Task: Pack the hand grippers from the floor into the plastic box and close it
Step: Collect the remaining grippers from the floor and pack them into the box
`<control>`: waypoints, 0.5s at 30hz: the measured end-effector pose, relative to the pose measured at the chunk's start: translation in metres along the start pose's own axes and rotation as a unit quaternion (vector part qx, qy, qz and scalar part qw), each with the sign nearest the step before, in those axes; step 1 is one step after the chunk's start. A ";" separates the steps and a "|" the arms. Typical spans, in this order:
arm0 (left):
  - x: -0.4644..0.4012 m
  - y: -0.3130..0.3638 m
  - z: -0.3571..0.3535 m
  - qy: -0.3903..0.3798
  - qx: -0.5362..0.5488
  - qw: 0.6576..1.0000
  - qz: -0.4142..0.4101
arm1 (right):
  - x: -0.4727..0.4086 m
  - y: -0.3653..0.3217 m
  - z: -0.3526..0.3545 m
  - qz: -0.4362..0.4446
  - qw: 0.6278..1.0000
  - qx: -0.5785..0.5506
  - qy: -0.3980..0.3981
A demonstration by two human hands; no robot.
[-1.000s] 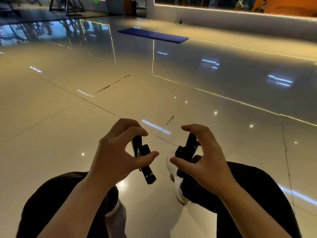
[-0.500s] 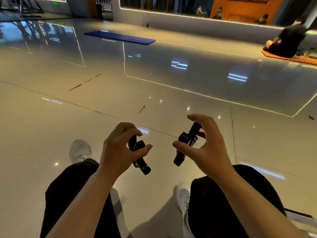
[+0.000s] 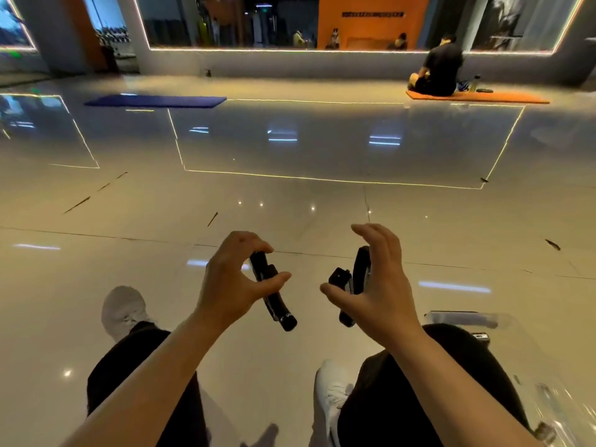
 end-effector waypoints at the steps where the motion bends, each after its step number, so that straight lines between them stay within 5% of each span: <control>1: -0.012 0.014 -0.002 -0.013 0.001 1.000 -0.026 | 0.001 0.001 0.006 -0.003 1.000 0.002 0.017; 7: -0.054 0.087 -0.002 -0.013 0.011 0.985 -0.169 | 0.019 -0.002 0.031 -0.062 0.993 -0.026 0.099; 15: -0.016 0.107 -0.030 0.009 0.073 0.990 -0.116 | 0.049 -0.002 0.059 -0.086 0.991 -0.021 0.103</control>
Point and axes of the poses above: each hand's wrist, its own x-axis away from the middle knuckle, its own z-axis out of the back of the hand, y = z × x, the point moved 4 cm from there along -x, towards the middle knuckle, and after that the axes turned 15 degrees about y, right-handed, at the moved point
